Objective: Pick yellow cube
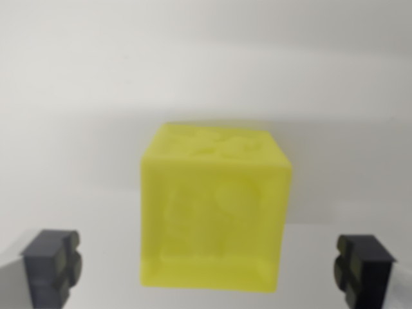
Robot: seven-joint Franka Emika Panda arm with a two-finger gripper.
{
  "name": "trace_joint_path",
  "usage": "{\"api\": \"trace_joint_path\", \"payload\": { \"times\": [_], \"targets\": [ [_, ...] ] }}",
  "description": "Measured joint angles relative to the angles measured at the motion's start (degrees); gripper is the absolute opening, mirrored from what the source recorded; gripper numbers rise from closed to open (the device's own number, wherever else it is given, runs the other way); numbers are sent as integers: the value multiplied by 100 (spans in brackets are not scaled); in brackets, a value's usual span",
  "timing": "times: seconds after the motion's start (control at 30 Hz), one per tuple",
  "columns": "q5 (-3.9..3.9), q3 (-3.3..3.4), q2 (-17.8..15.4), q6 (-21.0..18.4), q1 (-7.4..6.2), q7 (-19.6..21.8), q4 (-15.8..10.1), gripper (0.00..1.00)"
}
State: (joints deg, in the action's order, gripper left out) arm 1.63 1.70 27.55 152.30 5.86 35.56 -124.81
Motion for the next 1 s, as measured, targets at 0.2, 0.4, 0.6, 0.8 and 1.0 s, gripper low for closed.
{"api": "trace_joint_path", "payload": {
  "times": [0.2,0.4,0.6,0.8,1.0],
  "targets": [
    [6,1,60,48,-1,-5,10,100],
    [27,0,263,201,-3,-19,54,100],
    [51,0,476,357,-6,-37,113,100],
    [77,0,673,491,-11,-55,176,100],
    [86,1,706,513,-13,-62,188,0]
  ]
}}
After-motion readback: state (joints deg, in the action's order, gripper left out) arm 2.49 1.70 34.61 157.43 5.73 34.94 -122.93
